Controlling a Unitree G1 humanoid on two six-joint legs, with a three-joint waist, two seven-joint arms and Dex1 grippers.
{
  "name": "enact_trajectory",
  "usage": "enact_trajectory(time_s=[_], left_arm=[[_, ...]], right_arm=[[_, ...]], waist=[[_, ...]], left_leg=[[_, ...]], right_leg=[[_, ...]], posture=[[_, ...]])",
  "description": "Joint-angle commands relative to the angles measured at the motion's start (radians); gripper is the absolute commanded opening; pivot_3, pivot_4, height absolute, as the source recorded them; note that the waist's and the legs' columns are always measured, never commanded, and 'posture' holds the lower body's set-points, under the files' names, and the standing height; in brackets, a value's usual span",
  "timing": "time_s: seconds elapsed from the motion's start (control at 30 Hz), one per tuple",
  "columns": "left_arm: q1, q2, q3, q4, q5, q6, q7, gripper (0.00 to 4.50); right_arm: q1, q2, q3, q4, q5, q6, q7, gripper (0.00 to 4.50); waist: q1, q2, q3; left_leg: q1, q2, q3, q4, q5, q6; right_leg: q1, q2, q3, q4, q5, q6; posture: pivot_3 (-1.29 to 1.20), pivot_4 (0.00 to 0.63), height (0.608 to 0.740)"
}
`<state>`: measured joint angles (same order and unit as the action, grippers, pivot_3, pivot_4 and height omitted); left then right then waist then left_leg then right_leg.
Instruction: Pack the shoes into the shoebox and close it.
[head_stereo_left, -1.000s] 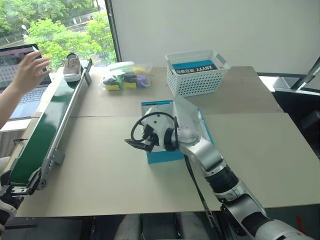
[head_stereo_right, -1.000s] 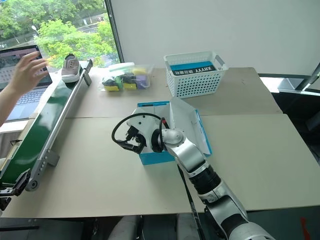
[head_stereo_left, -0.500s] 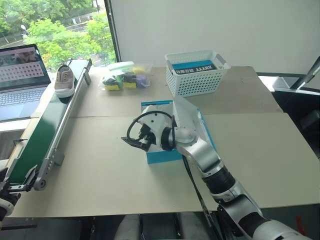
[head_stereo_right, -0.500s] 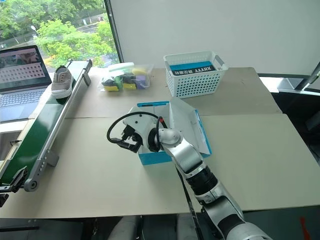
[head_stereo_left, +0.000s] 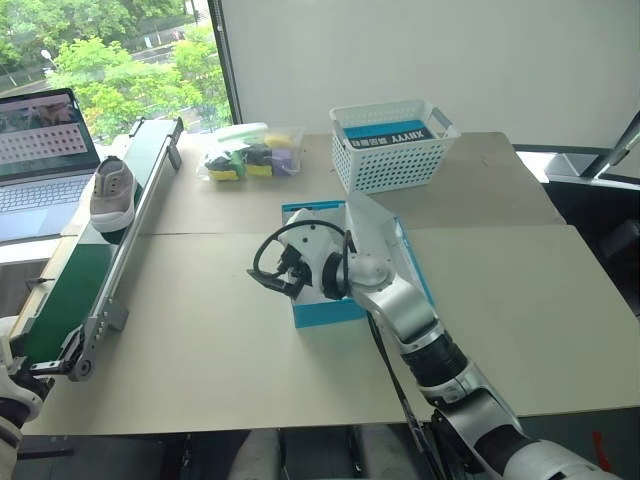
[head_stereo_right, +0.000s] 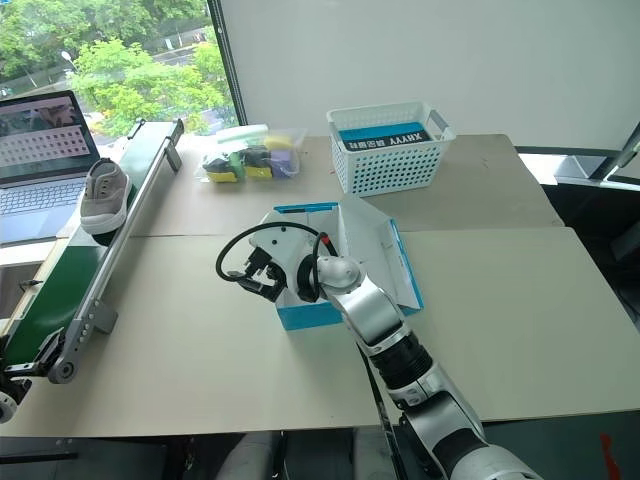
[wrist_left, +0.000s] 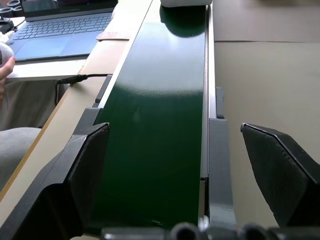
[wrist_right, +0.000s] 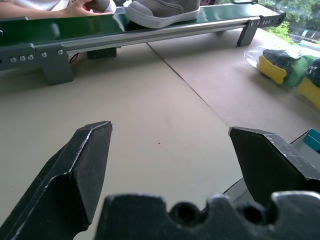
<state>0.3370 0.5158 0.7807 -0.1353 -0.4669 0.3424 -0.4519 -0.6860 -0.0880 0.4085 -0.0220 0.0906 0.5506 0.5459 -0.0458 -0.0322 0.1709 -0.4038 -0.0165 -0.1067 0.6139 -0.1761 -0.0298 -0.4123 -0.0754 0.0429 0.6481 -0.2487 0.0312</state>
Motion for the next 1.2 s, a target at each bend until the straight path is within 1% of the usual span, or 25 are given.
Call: enact_trajectory(time_s=[0.03, 0.4, 1.13, 1.2], left_arm=[[-0.017, 0.023, -0.005, 0.018, 0.029, -0.034, 0.014, 4.50], [-0.040, 0.023, -0.020, 0.047, 0.047, -0.043, 0.015, 4.50], [-0.081, 0.031, -0.035, 0.094, 0.069, -0.038, 0.012, 4.50], [-0.087, 0.034, -0.030, 0.099, 0.064, -0.039, 0.006, 3.98]], right_arm=[[-0.036, 0.015, -0.037, -0.019, 0.001, -0.022, -0.009, 4.44], [-0.038, 0.019, -0.044, -0.012, -0.015, -0.024, -0.016, 4.44], [-0.034, 0.037, -0.074, -0.032, 0.002, -0.015, -0.037, 4.44], [-0.042, 0.046, -0.092, -0.035, 0.016, -0.005, -0.039, 4.50]], waist=[[0.000, 0.000, 0.000], [-0.001, 0.000, 0.000], [0.000, 0.000, 0.000], [0.000, 0.000, 0.000]], left_leg=[[0.000, 0.000, 0.000, 0.000, 0.000, 0.000], [0.000, 0.000, 0.000, 0.000, 0.000, 0.000], [0.000, 0.000, 0.000, 0.000, 0.000, 0.000], [0.000, 0.000, 0.000, 0.000, 0.000, 0.000]], right_leg=[[0.000, 0.000, 0.000, 0.000, 0.000, 0.000], [0.000, 0.000, 0.000, 0.000, 0.000, 0.000], [0.000, 0.000, 0.000, 0.000, 0.000, 0.000], [0.000, 0.000, 0.000, 0.001, 0.000, 0.000]], posture=[[0.00, 0.150, 0.729], [0.00, 0.150, 0.729], [0.00, 0.150, 0.729], [0.00, 0.150, 0.729]])
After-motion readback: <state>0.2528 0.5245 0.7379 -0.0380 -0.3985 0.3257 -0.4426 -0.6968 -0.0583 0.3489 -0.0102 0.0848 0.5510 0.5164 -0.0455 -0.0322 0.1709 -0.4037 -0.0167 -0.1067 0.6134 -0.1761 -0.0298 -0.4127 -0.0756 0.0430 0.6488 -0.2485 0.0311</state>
